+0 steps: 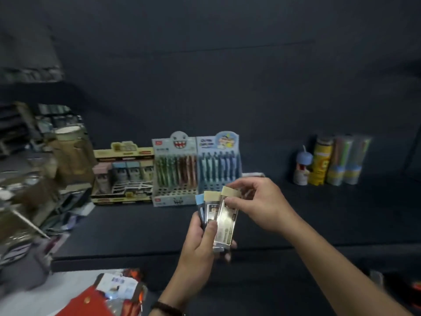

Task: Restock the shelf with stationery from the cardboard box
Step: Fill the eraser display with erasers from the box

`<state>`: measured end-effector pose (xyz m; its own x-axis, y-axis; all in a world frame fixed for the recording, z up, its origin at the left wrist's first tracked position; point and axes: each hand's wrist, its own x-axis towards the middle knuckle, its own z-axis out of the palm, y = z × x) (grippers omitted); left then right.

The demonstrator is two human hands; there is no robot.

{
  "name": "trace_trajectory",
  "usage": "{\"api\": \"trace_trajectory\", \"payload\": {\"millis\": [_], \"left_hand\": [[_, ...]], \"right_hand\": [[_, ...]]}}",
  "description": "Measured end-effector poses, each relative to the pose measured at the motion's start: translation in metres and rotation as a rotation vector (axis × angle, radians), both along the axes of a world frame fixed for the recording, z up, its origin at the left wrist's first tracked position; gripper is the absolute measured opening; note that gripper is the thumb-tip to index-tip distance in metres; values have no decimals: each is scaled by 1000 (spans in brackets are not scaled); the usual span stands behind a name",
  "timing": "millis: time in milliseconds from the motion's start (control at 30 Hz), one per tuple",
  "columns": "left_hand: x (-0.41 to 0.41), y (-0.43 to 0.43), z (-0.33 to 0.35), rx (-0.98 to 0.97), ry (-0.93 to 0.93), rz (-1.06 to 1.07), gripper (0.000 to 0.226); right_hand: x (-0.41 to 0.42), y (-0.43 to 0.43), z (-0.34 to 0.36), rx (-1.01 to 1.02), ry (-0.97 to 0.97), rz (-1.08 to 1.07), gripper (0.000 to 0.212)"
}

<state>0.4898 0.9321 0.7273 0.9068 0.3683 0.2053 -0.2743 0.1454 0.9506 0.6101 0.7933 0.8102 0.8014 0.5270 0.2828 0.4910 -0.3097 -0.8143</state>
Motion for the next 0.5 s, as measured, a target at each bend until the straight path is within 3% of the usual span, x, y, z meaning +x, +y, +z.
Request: {"api": "trace_trajectory", "payload": {"millis": [133, 267, 367, 500], "left_hand": [[18, 37, 14, -65, 5, 118, 31], [23, 84, 15, 5, 98, 399, 39], [13, 133, 4, 123, 105, 608, 27], [-1, 195, 3, 157, 90, 679, 27]], "right_hand": [[34, 48, 23, 15, 65, 233, 14], [56, 98, 45, 68, 101, 329, 15], [68, 139, 56, 130, -32, 292, 19], [76, 205, 56, 112, -267, 268, 14]]}}
